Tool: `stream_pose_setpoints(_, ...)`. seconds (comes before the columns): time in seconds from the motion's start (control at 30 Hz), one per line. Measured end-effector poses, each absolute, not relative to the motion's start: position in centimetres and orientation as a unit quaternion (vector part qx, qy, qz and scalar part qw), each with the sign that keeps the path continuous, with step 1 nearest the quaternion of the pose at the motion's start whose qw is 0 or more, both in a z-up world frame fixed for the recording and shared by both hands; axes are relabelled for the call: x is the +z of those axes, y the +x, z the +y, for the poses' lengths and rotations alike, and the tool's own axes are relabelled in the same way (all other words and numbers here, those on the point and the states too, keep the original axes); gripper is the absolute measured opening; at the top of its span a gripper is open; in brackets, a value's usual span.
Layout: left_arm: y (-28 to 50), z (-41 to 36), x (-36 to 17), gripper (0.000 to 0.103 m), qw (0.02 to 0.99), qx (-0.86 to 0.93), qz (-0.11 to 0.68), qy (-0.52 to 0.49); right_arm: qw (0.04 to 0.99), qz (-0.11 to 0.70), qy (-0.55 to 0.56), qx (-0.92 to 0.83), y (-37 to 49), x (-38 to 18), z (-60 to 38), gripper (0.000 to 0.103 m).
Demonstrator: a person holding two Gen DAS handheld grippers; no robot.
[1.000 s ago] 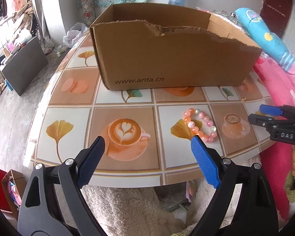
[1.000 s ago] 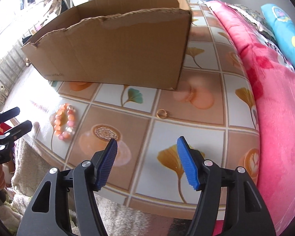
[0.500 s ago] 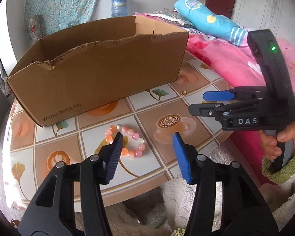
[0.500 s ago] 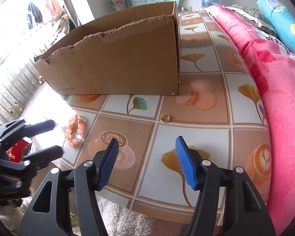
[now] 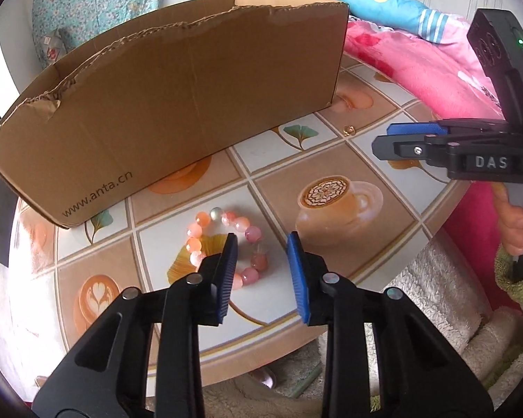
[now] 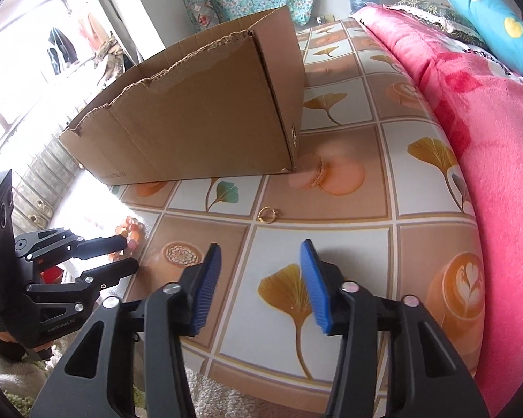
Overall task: Organize jewelry
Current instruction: 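Close the left gripper on the bead bracelet while the right gripper closes on the gold ring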
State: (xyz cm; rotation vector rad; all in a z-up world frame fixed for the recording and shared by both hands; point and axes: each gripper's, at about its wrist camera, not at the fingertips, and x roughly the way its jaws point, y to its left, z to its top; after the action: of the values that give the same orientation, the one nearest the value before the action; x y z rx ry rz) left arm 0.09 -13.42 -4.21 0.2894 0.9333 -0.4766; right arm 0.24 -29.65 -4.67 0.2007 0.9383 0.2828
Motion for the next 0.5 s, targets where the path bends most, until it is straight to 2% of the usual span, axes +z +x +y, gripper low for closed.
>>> stream_pose_setpoints(0.27,1.0,-13.9,-4.4,0.009,0.857,-0.226,0.443,0.138,0.889,0.430,0.033,0.154,2.3,-4.8,-28.3,0.027)
stream_pose_setpoints(0.33,1.1,-13.8,-4.4,0.009,0.857,-0.227,0.443,0.136,0.887,0.436,0.013,0.153,2.8,-5.2,-28.0,0.022)
stream_pose_setpoints(0.5,1.4,-13.4,-4.3,0.009,0.858,-0.225,0.444,0.125,0.888,0.437,0.000,0.141,3.4,-5.1,-27.8,0.021)
